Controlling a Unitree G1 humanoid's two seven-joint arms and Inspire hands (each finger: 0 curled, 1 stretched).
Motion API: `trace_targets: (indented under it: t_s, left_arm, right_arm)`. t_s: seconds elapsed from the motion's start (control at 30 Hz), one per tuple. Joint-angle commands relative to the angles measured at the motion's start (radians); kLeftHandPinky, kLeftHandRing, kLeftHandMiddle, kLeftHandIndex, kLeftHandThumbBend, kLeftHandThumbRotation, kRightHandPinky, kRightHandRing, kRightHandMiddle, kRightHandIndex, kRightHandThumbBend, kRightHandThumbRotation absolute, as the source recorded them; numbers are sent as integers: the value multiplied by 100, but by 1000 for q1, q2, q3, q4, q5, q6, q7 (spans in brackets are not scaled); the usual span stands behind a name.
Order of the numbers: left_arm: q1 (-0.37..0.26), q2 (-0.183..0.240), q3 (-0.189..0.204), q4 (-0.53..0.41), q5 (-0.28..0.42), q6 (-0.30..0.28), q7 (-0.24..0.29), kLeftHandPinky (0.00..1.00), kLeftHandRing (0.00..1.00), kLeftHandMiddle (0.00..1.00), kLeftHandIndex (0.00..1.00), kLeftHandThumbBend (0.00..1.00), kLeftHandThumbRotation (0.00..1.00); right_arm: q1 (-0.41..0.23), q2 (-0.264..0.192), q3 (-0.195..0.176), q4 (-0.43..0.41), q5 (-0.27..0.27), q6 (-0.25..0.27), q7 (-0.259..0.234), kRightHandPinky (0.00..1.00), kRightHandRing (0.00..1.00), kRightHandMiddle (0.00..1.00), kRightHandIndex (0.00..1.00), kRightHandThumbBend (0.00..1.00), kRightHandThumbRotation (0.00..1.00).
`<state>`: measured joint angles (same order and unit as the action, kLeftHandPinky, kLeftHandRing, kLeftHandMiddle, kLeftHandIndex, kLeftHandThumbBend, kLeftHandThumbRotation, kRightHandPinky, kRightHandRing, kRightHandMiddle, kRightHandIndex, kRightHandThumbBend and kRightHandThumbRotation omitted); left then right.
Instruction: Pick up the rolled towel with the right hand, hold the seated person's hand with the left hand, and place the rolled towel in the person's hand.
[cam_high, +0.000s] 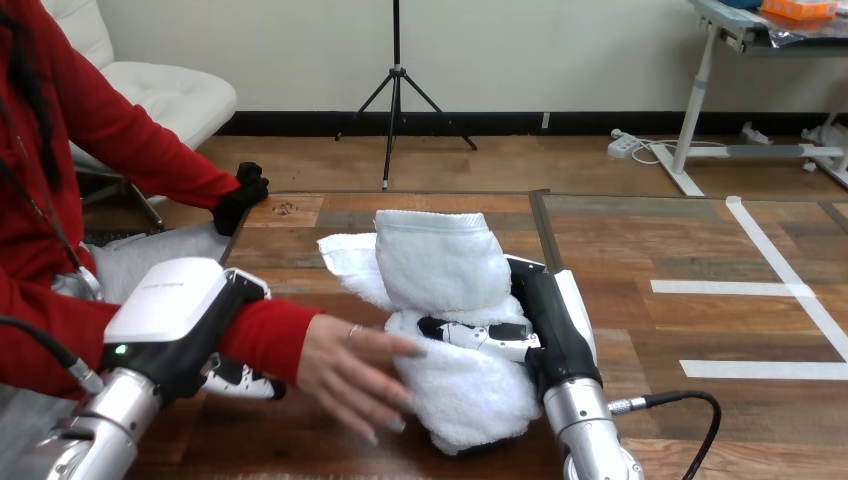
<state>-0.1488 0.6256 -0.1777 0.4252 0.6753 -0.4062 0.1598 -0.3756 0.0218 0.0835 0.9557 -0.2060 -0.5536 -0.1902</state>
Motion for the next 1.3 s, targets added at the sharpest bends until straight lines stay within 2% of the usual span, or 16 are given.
trace_targets:
  t_s: [0.0,0.67,1.1,1.27]
  left_arm:
    - [-190,-57,1,-249,-44,-103,10,26,28,33,34,84,0]
    - [-197,-68,1,-260,-35,-93,-4,26,28,33,34,85,0]
    - [-201,-73,-6,-243,-33,-99,-2,26,28,33,34,85,0]
    - [-202,-76,-9,-239,-30,-98,-1,26,29,33,34,84,0]
  right_arm:
    - [-143,56,23,29,-14,-62,-14,25,31,45,45,81,0]
    - [-143,87,22,26,-6,-73,-22,25,31,45,44,82,0]
    - [-106,119,48,-67,-24,-55,-41,26,32,45,44,81,0]
    - [-83,133,59,-105,-22,-62,-31,26,32,45,44,82,0]
